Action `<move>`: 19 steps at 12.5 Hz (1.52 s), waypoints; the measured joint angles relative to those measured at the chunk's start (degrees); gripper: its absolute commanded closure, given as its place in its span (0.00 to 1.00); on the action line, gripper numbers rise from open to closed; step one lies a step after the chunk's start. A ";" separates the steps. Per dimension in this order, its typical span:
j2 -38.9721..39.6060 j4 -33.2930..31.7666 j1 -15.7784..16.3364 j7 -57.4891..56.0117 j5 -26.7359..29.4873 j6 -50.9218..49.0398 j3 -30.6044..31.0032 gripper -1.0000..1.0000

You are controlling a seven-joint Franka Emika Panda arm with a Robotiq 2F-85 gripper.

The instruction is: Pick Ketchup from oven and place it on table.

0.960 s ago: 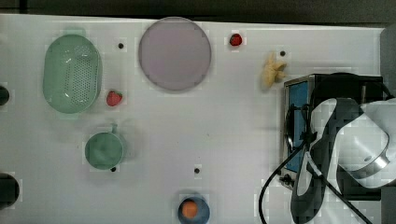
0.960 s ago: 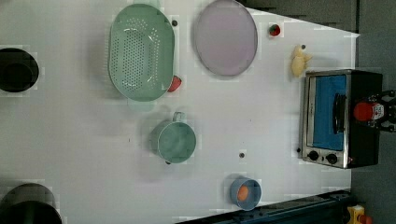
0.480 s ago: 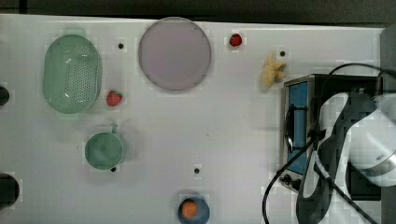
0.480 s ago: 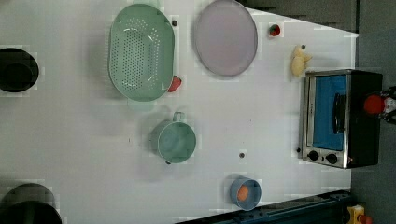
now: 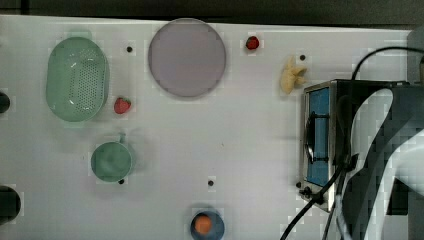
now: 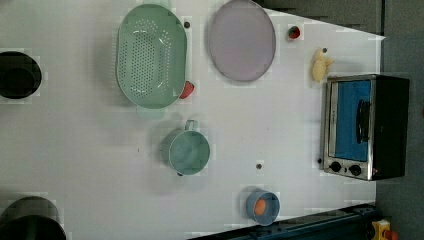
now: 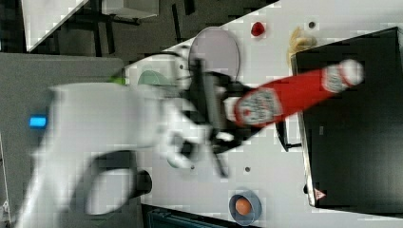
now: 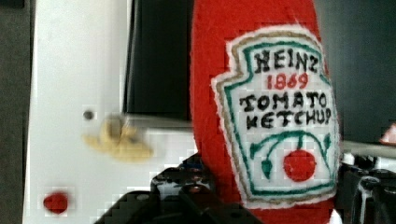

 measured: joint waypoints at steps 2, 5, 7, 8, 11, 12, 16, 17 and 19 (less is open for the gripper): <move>-2.98 4.76 1.20 0.00 -0.58 -2.85 3.66 0.37; -8.76 5.37 4.70 -0.07 1.39 -9.13 12.38 0.37; -8.60 5.54 8.38 -0.16 2.05 -9.69 17.60 0.37; -8.39 4.42 9.57 -0.16 2.16 -9.39 20.36 0.37; -7.62 -1.73 11.71 -0.16 1.17 -8.25 27.06 0.37; -7.21 -4.14 13.33 -0.11 0.53 -7.90 27.06 0.37; -6.08 -18.58 14.36 -0.07 -0.99 5.25 24.82 0.37; -6.05 -22.66 13.91 -0.02 -0.99 8.71 23.74 0.37; -5.11 -29.60 12.72 -0.02 -0.97 15.81 22.23 0.37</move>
